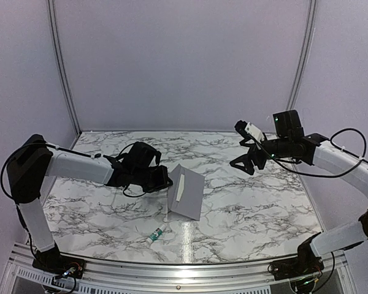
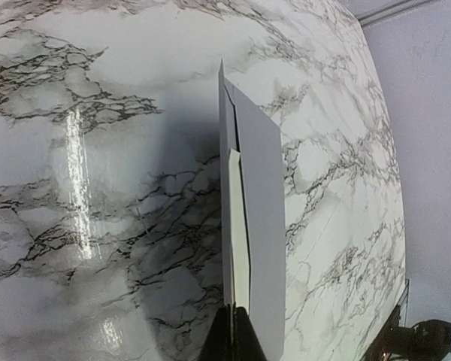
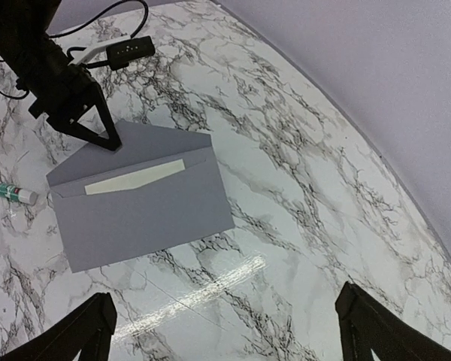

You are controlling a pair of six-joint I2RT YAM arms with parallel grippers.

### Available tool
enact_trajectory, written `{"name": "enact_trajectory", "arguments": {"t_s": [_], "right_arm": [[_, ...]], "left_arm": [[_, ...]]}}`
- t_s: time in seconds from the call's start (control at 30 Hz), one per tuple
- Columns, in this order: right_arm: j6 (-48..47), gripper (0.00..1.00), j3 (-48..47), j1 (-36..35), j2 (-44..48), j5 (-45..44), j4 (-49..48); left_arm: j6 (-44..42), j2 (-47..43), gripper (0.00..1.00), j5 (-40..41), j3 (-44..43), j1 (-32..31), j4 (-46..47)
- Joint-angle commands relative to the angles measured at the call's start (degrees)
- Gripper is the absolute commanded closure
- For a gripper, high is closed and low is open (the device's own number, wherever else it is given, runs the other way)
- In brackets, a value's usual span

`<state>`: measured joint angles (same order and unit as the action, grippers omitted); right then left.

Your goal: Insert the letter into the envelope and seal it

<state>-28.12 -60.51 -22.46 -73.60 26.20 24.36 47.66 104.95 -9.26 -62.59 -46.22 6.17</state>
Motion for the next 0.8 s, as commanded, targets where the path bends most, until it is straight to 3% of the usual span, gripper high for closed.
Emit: {"name": "enact_trajectory", "arguments": {"t_s": [0.0,0.23,0.4,0.57,0.67,0.7,0.77], "right_arm": [[1.84,0.02,1.87,0.32,-0.24,4.53,-2.05],[0.86,0.01,4.31,0.36,-1.12,7.70,-3.95],[-3.03,0.02,2.61,-0.13,-2.89,13.78,0.94],[-0.73,0.02,1.21,-0.22,-5.05,11.93,2.75],[-3.06,0.01,-1.82,-0.15,-5.81,10.83,5.17],[-2.38,0.01,-1.99,0.18,-5.54,10.81,4.49],[-0.24,0.01,-1.85,0.68,-4.67,10.89,2.28]], "left_arm": [[6.59,-4.19,1.00,8.93,2.95,-1.32,5.71],[9.64,-5.67,1.00,12.54,6.77,-2.34,5.60],[9.48,-5.31,1.00,14.66,7.83,-2.28,4.30],[7.36,-4.57,0.90,16.67,7.47,-1.95,1.82],[4.94,-4.77,0.69,17.84,5.91,-1.86,-1.49],[4.08,-5.02,0.54,18.40,5.37,-1.86,-2.61],[2.88,-6.43,0.04,20.57,4.61,-1.86,-5.39]]}}
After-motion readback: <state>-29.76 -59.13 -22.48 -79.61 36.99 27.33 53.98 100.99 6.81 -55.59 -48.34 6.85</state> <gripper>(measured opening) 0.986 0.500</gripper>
